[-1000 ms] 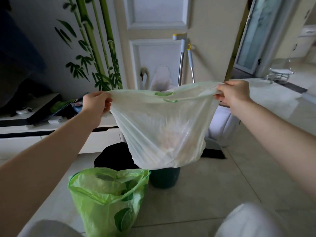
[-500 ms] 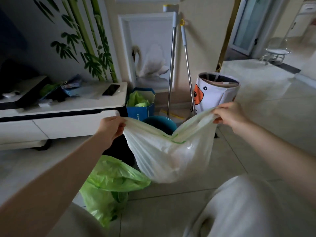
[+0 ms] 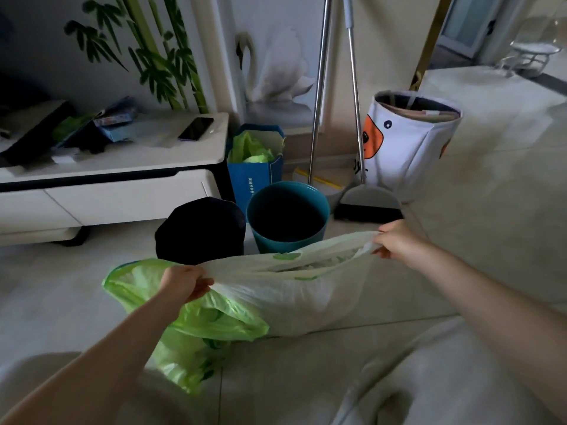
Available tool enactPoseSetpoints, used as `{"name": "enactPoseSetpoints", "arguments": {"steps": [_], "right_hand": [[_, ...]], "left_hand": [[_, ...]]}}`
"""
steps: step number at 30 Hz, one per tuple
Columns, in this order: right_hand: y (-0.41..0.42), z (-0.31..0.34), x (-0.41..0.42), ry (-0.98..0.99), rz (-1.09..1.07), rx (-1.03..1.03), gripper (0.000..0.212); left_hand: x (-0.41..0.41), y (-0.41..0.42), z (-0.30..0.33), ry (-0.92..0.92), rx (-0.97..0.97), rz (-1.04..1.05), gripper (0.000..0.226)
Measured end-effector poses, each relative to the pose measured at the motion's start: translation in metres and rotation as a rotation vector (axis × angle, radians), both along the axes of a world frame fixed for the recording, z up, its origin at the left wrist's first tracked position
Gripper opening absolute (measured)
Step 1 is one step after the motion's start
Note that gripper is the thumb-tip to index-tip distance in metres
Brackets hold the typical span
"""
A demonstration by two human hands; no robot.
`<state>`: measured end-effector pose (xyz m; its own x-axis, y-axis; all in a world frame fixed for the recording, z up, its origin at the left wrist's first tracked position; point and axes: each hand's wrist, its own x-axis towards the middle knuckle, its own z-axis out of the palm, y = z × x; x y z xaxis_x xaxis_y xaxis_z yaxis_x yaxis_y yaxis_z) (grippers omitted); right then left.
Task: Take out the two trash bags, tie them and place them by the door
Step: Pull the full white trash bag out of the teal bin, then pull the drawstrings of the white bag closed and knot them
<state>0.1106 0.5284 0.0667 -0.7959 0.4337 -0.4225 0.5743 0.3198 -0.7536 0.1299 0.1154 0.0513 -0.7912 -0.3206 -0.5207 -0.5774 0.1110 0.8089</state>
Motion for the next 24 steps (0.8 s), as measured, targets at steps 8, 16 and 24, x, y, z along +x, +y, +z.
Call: {"name": "enactPoseSetpoints", "arguments": {"steps": [8, 16, 24], "right_hand": [[-0.005, -0.010, -0.019, 0.041, -0.042, -0.048, 0.008], [-0.005, -0.011, -0.030, 0.067, -0.110, -0.178, 0.018], [-0.022, 0.003, -0.019, 0.019, -0.047, -0.127, 0.058]], "left_hand": [[-0.028, -0.019, -0.010, -0.023, -0.520, -0.420, 0.016], [-0.041, -0.010, -0.001, -0.057, -1.138, -0.812, 0.013], [-0.041, 0.015, -0.002, 0.117, -1.062, -1.008, 0.052]]}}
